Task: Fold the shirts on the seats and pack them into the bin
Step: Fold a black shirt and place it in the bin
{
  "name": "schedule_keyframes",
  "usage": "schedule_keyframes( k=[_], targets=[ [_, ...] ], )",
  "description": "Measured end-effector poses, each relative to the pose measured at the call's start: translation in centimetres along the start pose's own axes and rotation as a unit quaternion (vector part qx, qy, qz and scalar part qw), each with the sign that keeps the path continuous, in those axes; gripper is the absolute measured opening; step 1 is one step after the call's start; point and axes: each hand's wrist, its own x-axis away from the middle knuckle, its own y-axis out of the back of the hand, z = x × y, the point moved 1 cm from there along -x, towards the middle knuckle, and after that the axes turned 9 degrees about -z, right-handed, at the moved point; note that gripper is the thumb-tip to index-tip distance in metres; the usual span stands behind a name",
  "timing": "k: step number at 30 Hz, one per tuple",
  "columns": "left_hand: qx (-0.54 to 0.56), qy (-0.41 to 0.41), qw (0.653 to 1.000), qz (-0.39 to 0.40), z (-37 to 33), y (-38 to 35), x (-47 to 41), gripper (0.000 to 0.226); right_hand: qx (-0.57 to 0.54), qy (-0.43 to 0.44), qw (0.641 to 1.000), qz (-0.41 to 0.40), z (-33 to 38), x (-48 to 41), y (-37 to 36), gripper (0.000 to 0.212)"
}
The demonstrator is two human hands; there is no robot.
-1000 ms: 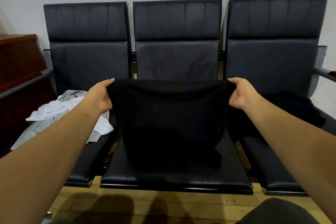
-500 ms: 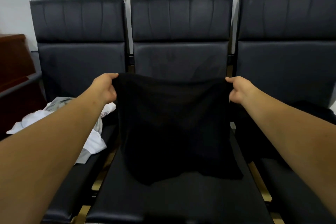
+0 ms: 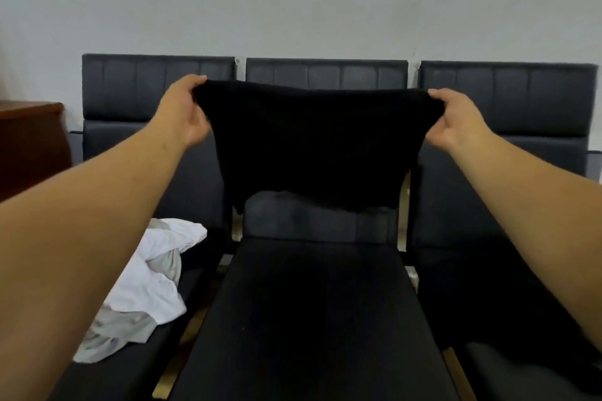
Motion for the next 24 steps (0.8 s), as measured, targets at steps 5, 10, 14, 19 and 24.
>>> schedule_keyframes(
  k=[5,10,14,19,24],
  targets=[
    [-0.122,0.056,0.99,-0.047,5.7,7.2,5.5,0.01,0.075,-0.062,0.995,-0.036,-6.3,5.2,6.8,0.01],
    [-0.247,0.206,0.945,-0.06,16.0,15.6,15.1,0.018,0.245,-0.199,0.947,-0.062,-17.8,11.7,17.0,0.027],
    [-0.351,0.307,0.882,-0.071,20.6,20.0,20.4,0.006,0.367,-0.258,0.891,-0.075,-21.6,15.8,21.0,0.022],
    [-0.403,0.323,0.853,-0.076,21.3,22.6,21.1,0.028,0.422,-0.276,0.863,-0.03,-21.2,16.6,22.8,0.022],
    [-0.441,0.306,0.841,-0.064,21.3,21.2,22.0,0.014,0.466,-0.292,0.835,0.023,-21.3,17.1,25.2,0.018]
  ],
)
